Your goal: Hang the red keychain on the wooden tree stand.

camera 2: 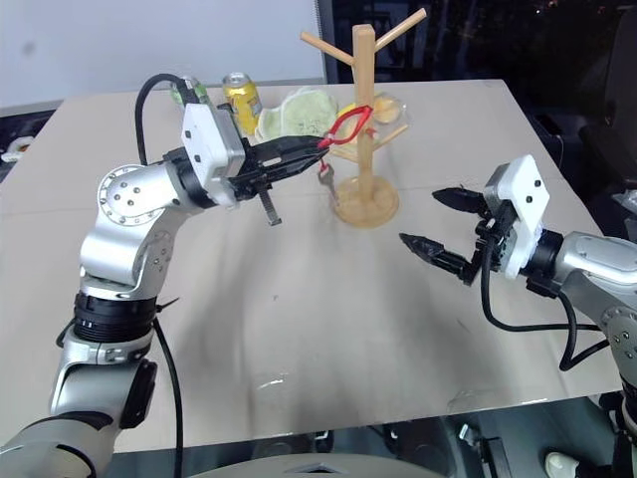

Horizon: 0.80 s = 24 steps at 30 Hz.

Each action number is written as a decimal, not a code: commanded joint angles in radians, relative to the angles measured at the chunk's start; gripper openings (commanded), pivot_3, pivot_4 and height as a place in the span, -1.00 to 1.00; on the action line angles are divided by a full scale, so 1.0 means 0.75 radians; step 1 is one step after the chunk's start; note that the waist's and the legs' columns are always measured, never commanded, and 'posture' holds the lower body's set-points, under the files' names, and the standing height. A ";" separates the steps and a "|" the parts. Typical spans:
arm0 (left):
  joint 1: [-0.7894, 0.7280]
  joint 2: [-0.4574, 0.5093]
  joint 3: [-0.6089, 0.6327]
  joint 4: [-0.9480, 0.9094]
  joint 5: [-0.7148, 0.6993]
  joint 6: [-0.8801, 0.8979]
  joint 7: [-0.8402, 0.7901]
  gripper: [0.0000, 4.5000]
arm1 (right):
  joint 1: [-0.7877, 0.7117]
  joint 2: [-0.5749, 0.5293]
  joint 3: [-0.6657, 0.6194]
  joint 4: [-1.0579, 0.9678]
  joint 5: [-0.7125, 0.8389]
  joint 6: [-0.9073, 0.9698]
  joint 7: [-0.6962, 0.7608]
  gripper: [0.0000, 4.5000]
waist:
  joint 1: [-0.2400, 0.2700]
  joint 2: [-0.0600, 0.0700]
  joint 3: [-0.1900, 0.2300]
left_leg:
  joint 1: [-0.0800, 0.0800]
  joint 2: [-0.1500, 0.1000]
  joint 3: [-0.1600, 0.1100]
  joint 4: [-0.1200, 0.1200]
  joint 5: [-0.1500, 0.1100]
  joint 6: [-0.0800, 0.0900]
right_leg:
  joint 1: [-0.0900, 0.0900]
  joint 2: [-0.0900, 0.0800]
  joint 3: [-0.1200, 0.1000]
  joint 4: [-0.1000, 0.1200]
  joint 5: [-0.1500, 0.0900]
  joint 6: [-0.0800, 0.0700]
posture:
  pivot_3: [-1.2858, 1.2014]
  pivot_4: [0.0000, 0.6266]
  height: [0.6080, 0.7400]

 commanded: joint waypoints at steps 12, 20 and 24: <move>-0.047 -0.078 -0.055 0.251 0.207 -0.347 0.027 -0.89 | 0.015 -0.055 -0.080 -0.044 0.048 -0.022 -0.035 1.00 | 0.000 0.000 0.000 | 0.000 0.000 0.000 0.000 0.000 0.000 | 0.000 0.000 0.000 0.000 0.000 0.000 | 0.03 -0.52 1.00; -0.082 -0.121 -0.056 0.328 0.230 -0.439 0.040 -0.89 | 0.033 -0.052 -0.083 -0.060 0.054 -0.024 -0.052 1.00 | -0.002 0.000 0.000 | 0.000 0.000 0.000 0.001 0.000 0.000 | 0.000 0.000 0.000 0.001 0.000 0.000 | 0.03 -0.52 1.00; -0.103 -0.117 -0.070 0.375 0.288 -0.488 0.065 -0.89 | 0.037 -0.056 -0.083 -0.067 0.058 -0.025 -0.062 1.00 | -0.001 0.000 0.000 | 0.000 0.000 -0.001 0.001 0.000 0.000 | 0.000 0.000 0.000 0.001 0.000 0.000 | 0.03 -0.52 1.00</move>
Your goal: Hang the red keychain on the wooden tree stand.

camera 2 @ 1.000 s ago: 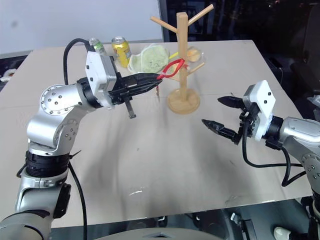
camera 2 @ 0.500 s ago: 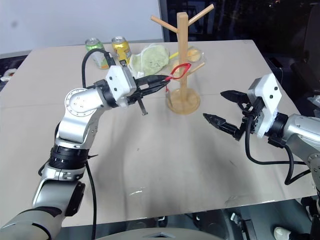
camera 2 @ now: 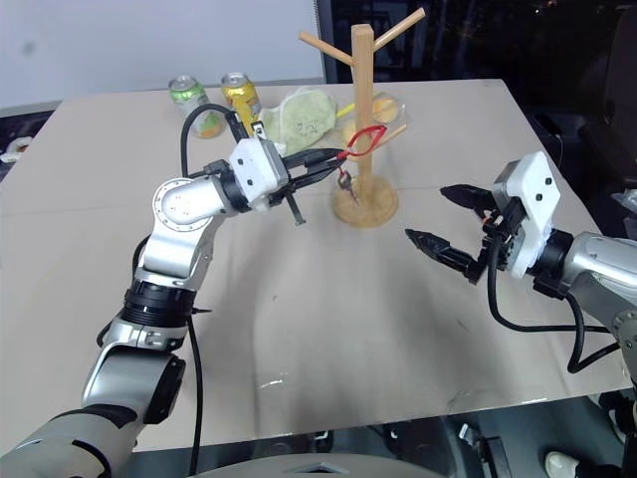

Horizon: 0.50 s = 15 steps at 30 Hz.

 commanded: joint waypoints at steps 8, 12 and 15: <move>-0.069 0.009 -0.029 0.079 0.163 -0.029 0.104 -0.89 | 0.003 -0.015 -0.053 -0.066 0.012 -0.030 -0.015 1.00 | 0.000 0.000 0.000 | 0.000 0.000 0.000 0.000 0.000 0.000 | 0.000 0.000 0.000 0.000 0.000 0.000 | 0.03 -0.52 1.00; -0.080 0.007 -0.033 0.090 0.198 -0.032 0.124 -0.89 | 0.003 -0.014 -0.050 -0.073 0.014 -0.029 -0.023 1.00 | 0.000 0.000 0.000 | 0.000 0.000 0.000 0.000 0.000 0.000 | 0.000 0.000 0.000 0.000 0.000 0.000 | 0.03 -0.52 1.00; -0.087 0.006 -0.035 0.098 0.226 -0.033 0.143 -0.89 | 0.004 -0.013 -0.048 -0.076 0.015 -0.028 -0.028 1.00 | 0.000 0.000 0.000 | 0.000 0.000 0.000 0.000 0.000 0.000 | 0.000 0.000 0.000 0.000 0.000 0.000 | 0.03 -0.52 1.00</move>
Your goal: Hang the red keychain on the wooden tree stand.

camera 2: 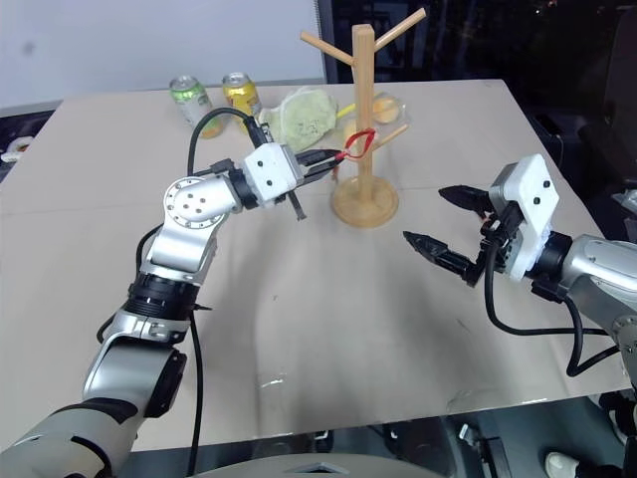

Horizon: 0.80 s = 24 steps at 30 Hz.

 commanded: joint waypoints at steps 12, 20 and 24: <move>-0.051 -0.036 0.009 -0.053 -0.058 -0.089 0.023 -0.89 | 0.003 -0.010 -0.041 -0.043 0.007 -0.030 -0.019 1.00 | 0.000 0.000 0.000 | 0.000 0.000 0.000 0.000 0.000 0.000 | 0.000 0.000 0.000 0.001 0.000 0.000 | 0.03 -0.52 1.00; -0.068 -0.059 -0.008 -0.038 -0.043 -0.152 0.031 -0.89 | 0.014 -0.008 -0.050 -0.065 0.018 -0.024 -0.039 1.00 | 0.000 0.000 0.000 | 0.000 0.000 0.000 0.000 0.000 0.000 | 0.000 0.000 0.000 0.001 0.000 0.000 | 0.03 -0.52 1.00; -0.078 -0.053 -0.018 -0.016 -0.017 -0.174 0.040 -0.89 | 0.027 -0.008 -0.057 -0.087 0.029 -0.021 -0.058 1.00 | 0.000 0.000 0.000 | 0.000 0.000 0.000 0.000 0.000 0.000 | 0.000 0.000 0.000 0.001 0.000 0.000 | 0.03 -0.52 1.00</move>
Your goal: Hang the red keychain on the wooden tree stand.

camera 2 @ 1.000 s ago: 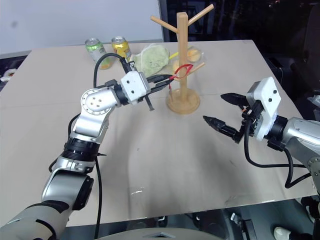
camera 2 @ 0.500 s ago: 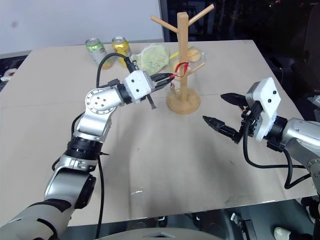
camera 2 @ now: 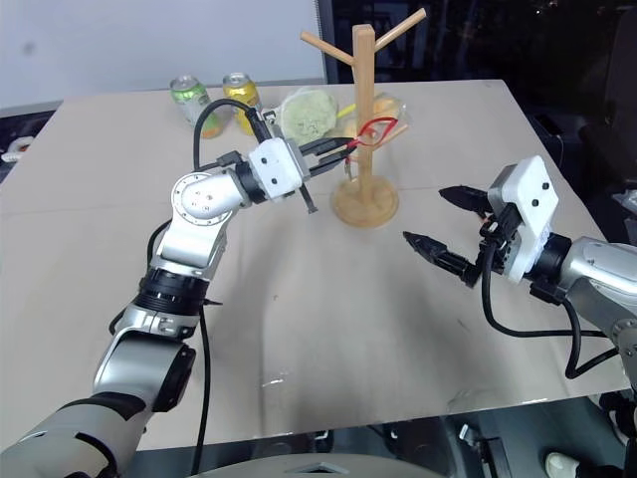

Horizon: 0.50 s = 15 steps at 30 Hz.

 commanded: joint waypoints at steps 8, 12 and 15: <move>-0.045 0.048 -0.009 0.031 0.131 -0.015 0.085 -0.89 | 0.022 -0.016 -0.070 -0.078 0.049 -0.018 -0.051 1.00 | 0.000 0.000 0.000 | 0.000 0.000 0.000 0.000 0.000 0.000 | 0.000 0.000 0.000 0.000 0.000 0.000 | 0.03 -0.52 1.00; -0.053 0.055 -0.017 0.045 0.165 -0.002 0.109 -0.89 | 0.024 -0.018 -0.069 -0.081 0.052 -0.020 -0.061 1.00 | 0.000 0.000 0.000 | 0.000 0.000 0.000 0.000 0.000 0.000 | 0.000 0.000 0.000 0.000 0.000 0.000 | 0.03 -0.52 1.00; -0.065 0.056 -0.021 0.055 0.195 0.003 0.130 -0.89 | 0.019 -0.020 -0.063 -0.078 0.055 -0.023 -0.068 1.00 | 0.001 0.000 0.000 | 0.000 0.000 0.000 0.000 0.000 0.000 | 0.000 0.000 0.000 0.000 0.000 0.000 | 0.03 -0.52 1.00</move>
